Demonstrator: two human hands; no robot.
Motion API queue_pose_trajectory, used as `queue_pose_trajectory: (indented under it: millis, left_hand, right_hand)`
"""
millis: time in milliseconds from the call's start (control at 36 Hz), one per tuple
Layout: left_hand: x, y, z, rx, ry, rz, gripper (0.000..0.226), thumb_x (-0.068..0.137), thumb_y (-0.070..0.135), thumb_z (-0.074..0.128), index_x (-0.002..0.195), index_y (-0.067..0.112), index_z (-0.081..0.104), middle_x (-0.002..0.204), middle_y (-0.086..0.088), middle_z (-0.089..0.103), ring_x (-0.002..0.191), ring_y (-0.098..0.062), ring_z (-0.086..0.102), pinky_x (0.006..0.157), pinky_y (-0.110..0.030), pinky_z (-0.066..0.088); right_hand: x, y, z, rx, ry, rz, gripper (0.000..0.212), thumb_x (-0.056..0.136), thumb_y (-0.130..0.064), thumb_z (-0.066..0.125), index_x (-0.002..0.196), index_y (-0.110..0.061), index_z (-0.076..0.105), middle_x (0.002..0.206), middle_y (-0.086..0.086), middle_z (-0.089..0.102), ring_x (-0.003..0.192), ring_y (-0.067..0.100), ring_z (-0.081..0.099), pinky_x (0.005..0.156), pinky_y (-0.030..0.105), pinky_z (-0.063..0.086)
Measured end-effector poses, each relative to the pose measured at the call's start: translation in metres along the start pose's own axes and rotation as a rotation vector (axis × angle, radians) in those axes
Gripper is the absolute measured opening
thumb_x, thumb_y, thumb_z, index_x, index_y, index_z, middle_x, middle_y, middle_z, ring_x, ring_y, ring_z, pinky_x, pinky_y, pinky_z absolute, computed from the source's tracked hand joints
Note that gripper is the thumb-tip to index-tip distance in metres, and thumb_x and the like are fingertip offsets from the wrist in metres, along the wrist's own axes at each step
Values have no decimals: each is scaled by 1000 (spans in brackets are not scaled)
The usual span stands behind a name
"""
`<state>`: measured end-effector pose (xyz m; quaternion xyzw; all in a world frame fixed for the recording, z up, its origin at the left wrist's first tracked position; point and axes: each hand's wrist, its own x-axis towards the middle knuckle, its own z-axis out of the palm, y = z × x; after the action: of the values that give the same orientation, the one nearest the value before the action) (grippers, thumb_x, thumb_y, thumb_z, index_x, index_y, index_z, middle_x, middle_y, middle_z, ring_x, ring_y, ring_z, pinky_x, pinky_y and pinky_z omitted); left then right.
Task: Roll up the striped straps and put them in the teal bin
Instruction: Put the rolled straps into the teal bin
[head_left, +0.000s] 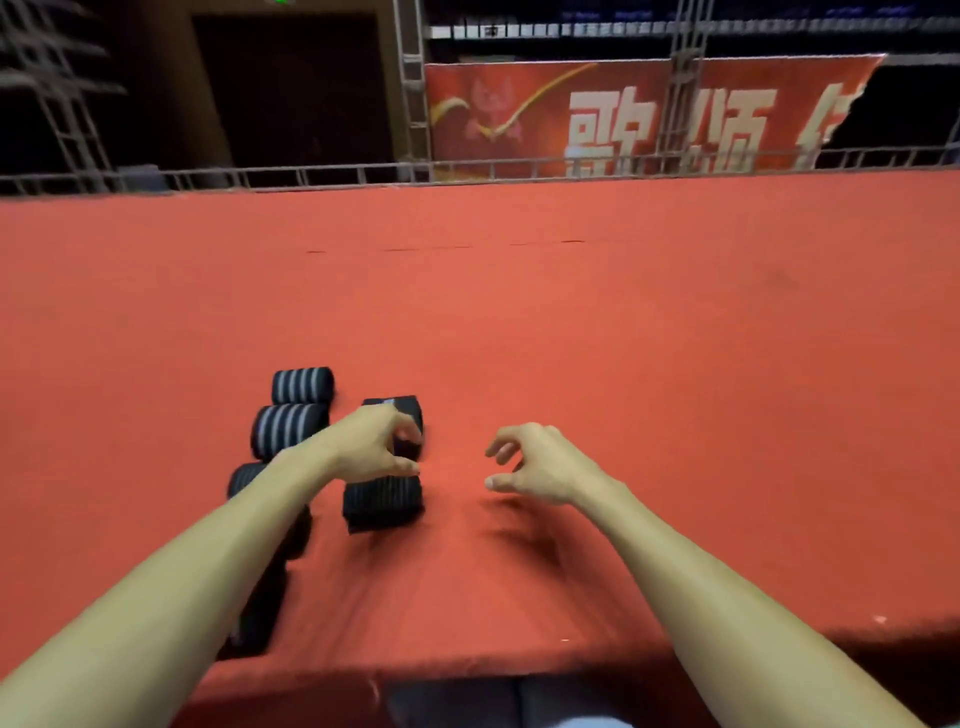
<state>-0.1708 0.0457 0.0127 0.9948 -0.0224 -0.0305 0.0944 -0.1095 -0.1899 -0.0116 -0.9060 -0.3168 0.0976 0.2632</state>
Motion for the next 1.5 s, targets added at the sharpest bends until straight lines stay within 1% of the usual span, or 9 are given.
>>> queue_pose_trajectory:
  millis: [194,389,583,667,750,861,1111,1278,1500]
  left_hand:
    - [-18,-38,21,70,-68,-100,44,87,32,74,126,18,59,128,-2,59,117,-20,57,91,-25,40]
    - [-14,-38,40,68,-124,-98,38,85,29,74,102,22,41,88,6,43,103,-21,41,76,-30,33]
    - [-13,-37,36,-197,70,32,47,71,14,83,77,26,38,75,7,46,72,-10,40,62,-27,33]
    - [-11,-29,38,-380,137,13,47,69,12,85,76,23,40,70,10,42,61,-4,34,60,-26,33]
    - [-6,-25,42,-481,129,-11,46,59,30,83,74,33,39,75,-9,52,67,-11,40,67,-43,46]
    - [3,-24,49,-479,102,-1,39,55,45,75,73,43,40,93,-21,62,73,-18,45,78,-53,49]
    - [8,-9,47,-428,45,38,42,69,22,81,78,31,41,103,-17,63,86,-34,52,82,-51,47]
    - [12,-12,46,-428,24,63,42,72,15,82,80,28,43,101,-15,61,93,-31,55,86,-44,50]
    - [30,-16,39,-279,-44,158,39,73,21,83,84,32,48,102,-3,63,97,-23,58,90,-41,50]
  right_hand:
    - [20,-28,48,246,16,-80,41,82,-29,81,119,-23,65,113,-1,67,90,16,68,87,27,51]
    - [30,-19,76,417,50,-48,50,79,-27,83,123,-29,60,114,-2,63,75,12,61,70,24,47]
    - [33,-14,81,547,71,-113,65,66,-27,89,116,-50,53,125,-4,59,74,-1,59,79,19,48]
    - [34,-13,81,655,120,-157,65,59,-31,85,116,-46,57,121,-7,64,100,-6,60,82,23,52]
    - [33,-9,76,727,150,-193,66,60,-22,87,118,-40,61,124,-9,65,120,2,57,89,26,55]
    - [31,2,71,753,121,-211,75,65,-2,89,125,-34,58,125,-13,61,110,-1,61,84,20,53]
    - [29,16,76,823,137,-196,70,66,1,88,122,-31,63,126,-10,64,120,11,61,94,29,55]
    - [29,21,79,899,85,-184,78,63,3,88,129,-31,61,135,-5,60,102,32,71,90,41,58]
    - [34,21,78,835,236,-169,56,64,1,89,106,-28,67,108,-12,69,99,1,65,83,29,58]
